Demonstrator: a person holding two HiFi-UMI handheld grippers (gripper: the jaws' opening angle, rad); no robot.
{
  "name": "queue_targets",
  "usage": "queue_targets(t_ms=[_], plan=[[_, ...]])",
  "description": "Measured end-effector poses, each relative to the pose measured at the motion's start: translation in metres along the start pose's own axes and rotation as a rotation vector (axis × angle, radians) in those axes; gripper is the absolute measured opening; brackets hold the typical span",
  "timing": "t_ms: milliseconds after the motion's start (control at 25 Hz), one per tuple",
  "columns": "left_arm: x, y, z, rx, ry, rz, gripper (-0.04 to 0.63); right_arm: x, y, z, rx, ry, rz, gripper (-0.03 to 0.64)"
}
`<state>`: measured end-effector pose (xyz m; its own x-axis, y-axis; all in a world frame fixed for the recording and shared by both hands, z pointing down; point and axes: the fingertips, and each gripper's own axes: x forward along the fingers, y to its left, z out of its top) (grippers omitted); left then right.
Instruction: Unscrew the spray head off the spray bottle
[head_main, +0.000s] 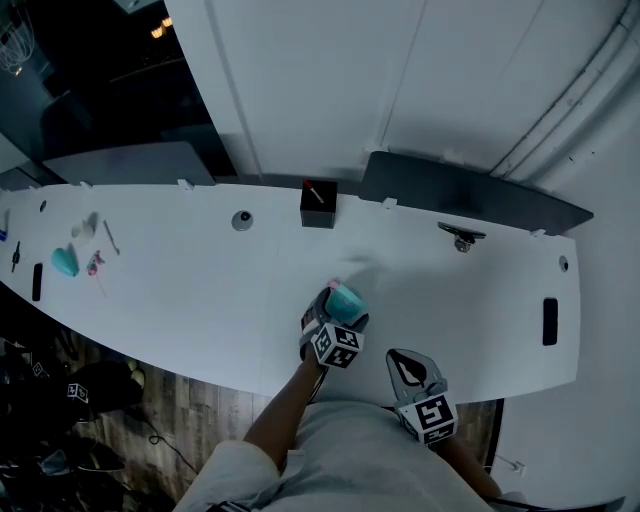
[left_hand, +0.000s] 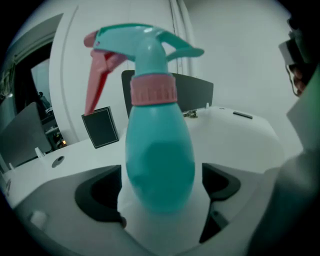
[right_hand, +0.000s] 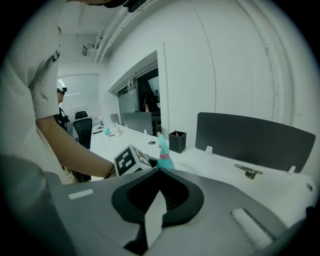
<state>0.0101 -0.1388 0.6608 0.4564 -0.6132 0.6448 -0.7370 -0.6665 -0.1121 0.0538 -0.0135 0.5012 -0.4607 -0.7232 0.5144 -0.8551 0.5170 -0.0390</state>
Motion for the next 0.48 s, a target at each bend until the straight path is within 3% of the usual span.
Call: queue_targets(t_ms=[80, 120, 160, 240, 480], plan=[[0.008, 0.001, -0.001, 0.024, 0.011, 0.001, 0.476, 0.000, -0.004, -0.001, 0.004, 0.000, -0.004, 0.002], [0.010, 0.001, -0.001, 0.037, 0.014, 0.003, 0.421, 0.000, -0.006, 0.000, 0.009, -0.001, -0.004, 0.002], [0.011, 0.002, -0.001, 0.052, 0.018, 0.002, 0.407, 0.001, -0.008, 0.000, 0.018, -0.003, -0.002, 0.002], [0.009, 0.000, 0.000, 0.106, 0.033, 0.000, 0.405, 0.003, -0.011, 0.000, 0.047, -0.002, 0.008, 0.002], [-0.020, -0.001, 0.012, 0.396, 0.030, 0.072, 0.403, 0.017, -0.010, 0.006, 0.168, 0.001, 0.097, 0.006]])
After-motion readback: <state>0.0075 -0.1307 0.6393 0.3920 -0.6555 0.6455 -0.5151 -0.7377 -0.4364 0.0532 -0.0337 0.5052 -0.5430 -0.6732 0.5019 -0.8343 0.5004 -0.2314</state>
